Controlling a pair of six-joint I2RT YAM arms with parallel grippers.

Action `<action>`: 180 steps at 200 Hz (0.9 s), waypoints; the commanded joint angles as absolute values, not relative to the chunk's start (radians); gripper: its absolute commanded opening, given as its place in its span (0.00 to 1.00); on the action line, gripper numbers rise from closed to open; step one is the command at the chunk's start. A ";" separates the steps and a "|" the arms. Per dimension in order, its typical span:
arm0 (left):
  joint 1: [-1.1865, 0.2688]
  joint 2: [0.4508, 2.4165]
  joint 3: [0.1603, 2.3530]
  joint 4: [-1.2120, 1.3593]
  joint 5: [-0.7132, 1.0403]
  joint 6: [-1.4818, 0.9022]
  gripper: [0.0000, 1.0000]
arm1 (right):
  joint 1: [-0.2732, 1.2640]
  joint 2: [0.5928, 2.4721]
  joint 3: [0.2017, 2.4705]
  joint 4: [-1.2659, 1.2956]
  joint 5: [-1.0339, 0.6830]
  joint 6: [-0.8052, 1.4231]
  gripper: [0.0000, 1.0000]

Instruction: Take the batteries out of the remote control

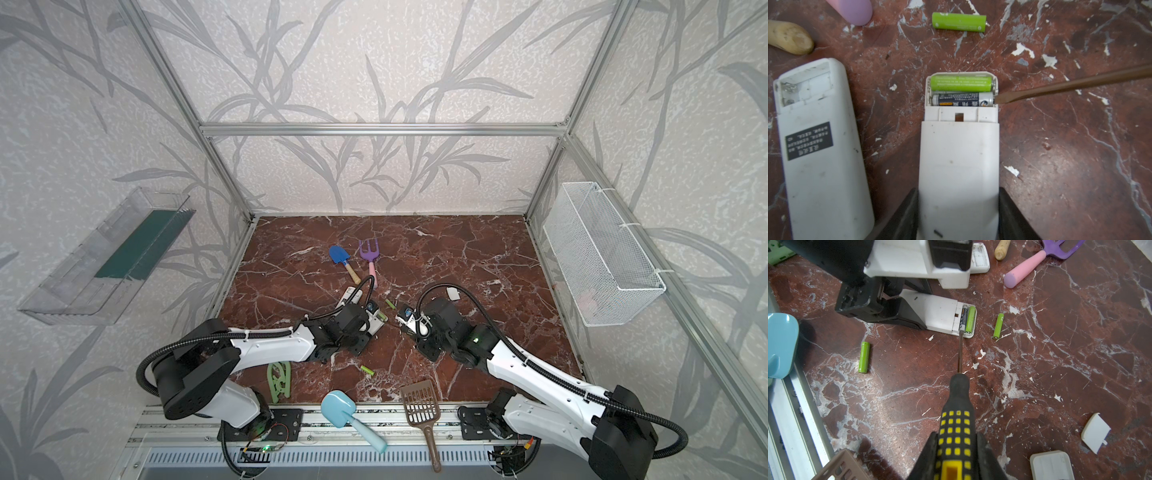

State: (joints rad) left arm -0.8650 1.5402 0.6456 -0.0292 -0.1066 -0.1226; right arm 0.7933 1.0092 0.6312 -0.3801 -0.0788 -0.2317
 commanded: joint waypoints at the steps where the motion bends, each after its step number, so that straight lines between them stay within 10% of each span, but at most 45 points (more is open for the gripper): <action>1: -0.864 1.564 0.605 -0.094 -0.059 -0.125 0.50 | 0.798 1.014 0.615 -0.331 -0.080 -0.214 0.00; 180: -0.865 1.559 0.596 -0.078 0.012 -0.098 0.41 | 0.886 1.035 0.567 -0.160 -0.028 -0.044 0.00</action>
